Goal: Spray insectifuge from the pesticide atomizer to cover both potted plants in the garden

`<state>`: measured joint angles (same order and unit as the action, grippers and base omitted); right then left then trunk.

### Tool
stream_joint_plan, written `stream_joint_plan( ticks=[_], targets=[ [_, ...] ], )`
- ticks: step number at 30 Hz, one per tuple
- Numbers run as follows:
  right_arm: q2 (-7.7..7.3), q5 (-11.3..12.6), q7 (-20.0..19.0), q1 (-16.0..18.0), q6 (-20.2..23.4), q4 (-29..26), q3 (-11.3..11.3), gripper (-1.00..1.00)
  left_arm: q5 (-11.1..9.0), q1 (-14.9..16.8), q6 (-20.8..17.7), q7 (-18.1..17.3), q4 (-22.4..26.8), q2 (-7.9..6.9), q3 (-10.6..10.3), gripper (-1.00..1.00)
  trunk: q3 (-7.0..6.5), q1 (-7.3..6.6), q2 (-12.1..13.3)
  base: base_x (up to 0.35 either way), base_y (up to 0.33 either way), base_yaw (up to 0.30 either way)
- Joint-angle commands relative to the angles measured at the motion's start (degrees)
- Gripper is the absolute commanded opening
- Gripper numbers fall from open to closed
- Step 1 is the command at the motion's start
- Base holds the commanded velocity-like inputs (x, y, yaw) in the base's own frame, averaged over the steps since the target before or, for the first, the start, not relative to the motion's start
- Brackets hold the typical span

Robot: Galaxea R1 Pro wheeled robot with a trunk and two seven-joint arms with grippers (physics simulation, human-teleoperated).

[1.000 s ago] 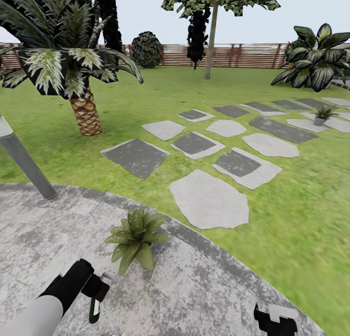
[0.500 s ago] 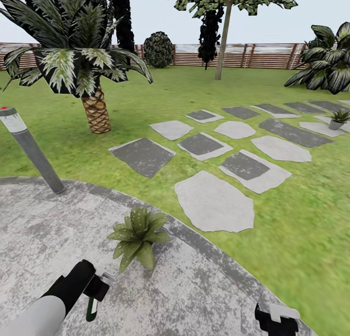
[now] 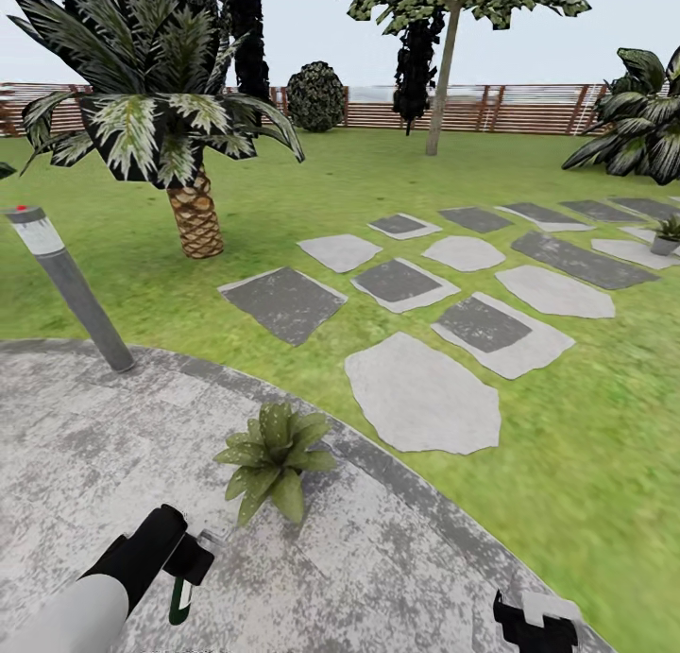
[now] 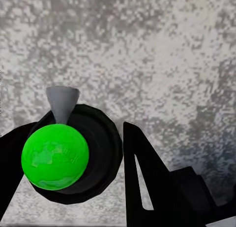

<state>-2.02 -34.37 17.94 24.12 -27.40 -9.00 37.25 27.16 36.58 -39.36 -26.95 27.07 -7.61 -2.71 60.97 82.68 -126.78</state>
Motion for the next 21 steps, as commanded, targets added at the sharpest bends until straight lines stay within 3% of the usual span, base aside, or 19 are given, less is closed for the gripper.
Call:
stream_joint_plan(
  ticks=[1,9,21],
  targets=[
    [0.00,-0.6,0.2,0.0,-0.2,0.1,0.4,1.00,0.5,0.0,-0.1,-0.5,0.1,-0.04,-0.3,-1.00,0.05,-0.01,0.0,0.000,0.000,0.255],
    [0.00,-0.6,0.3,0.0,-0.2,0.1,0.4,1.00,0.5,0.0,-0.1,-0.5,0.1,-0.04,-0.3,-1.00,0.05,-0.01,0.0,0.236,0.000,0.240],
    [0.00,-0.6,0.3,0.0,-0.2,0.1,0.4,1.00,0.4,0.0,-0.1,-0.6,0.1,-0.04,-0.1,-1.00,0.05,-0.01,0.0,0.023,0.000,0.010]
  ],
)
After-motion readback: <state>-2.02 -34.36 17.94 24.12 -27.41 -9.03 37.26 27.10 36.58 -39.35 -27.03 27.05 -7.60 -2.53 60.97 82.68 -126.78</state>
